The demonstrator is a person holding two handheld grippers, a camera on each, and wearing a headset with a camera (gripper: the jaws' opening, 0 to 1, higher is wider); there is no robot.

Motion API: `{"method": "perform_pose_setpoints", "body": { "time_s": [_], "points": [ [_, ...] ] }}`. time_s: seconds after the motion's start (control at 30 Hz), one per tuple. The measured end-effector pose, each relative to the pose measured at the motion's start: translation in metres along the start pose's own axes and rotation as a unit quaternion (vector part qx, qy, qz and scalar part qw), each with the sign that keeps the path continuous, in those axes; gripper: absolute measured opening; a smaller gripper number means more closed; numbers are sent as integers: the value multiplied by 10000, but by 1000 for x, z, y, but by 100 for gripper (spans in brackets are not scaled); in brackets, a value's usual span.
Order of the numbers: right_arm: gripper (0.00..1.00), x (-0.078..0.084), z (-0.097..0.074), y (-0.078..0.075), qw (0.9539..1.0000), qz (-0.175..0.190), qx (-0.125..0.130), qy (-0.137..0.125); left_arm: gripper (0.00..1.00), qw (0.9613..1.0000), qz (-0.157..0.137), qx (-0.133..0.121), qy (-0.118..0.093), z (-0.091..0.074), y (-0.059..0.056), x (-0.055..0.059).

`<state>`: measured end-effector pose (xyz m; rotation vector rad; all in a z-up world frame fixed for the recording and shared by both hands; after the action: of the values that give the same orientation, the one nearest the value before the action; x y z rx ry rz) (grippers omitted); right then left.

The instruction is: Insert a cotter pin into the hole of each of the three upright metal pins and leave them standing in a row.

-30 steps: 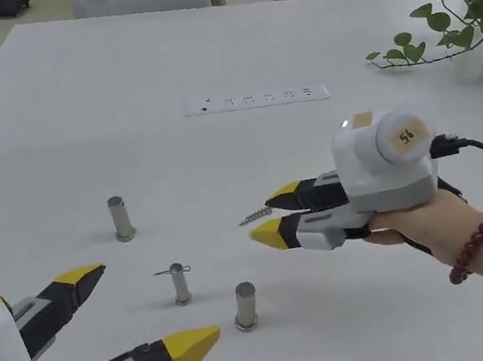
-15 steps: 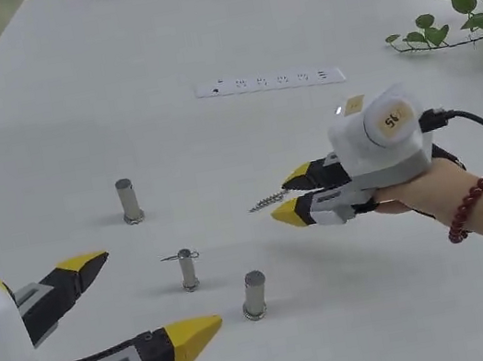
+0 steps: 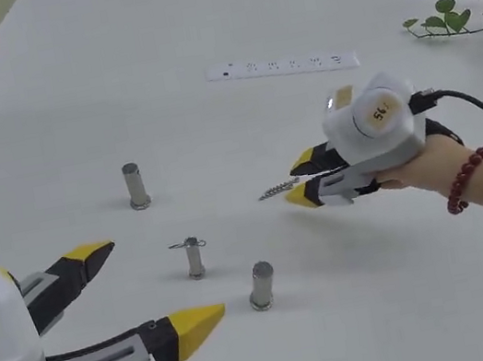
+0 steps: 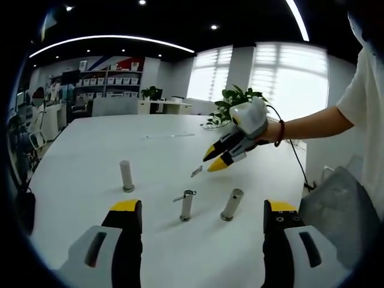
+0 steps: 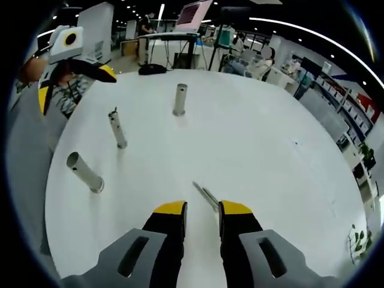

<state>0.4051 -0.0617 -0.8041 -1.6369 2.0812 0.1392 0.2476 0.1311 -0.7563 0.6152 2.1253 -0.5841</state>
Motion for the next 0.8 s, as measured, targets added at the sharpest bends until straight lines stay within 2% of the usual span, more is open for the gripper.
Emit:
{"method": "perform_pose_setpoints", "body": {
  "time_s": [0.13, 0.5, 0.8],
  "points": [
    [23, 0, 5, -1, 9996, -236, -26, 135, 82, 10000, -36, -24, 8, 0, 2, 1],
    [18, -4, 13, -4, 9972, -683, -93, 302, 80, 9999, -115, -64, 20, -1, 5, 3],
    [16, -5, 17, -9, 9955, -838, -118, 414, 80, 9998, -157, -100, 26, -2, 7, 5]
  ]
}}
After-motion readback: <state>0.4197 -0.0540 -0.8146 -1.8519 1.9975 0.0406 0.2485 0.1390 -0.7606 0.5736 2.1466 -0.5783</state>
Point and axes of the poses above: the centre of the closed fingertips' face, and the gripper's own axes: z roughly forward along the fingers, y roughly to its left, x roughly out of its underside, the point moved 5 cm from there along -z, roughly backward along the fingers, and after that the axes turned 14 degrees about y, right-handed, at the moved point
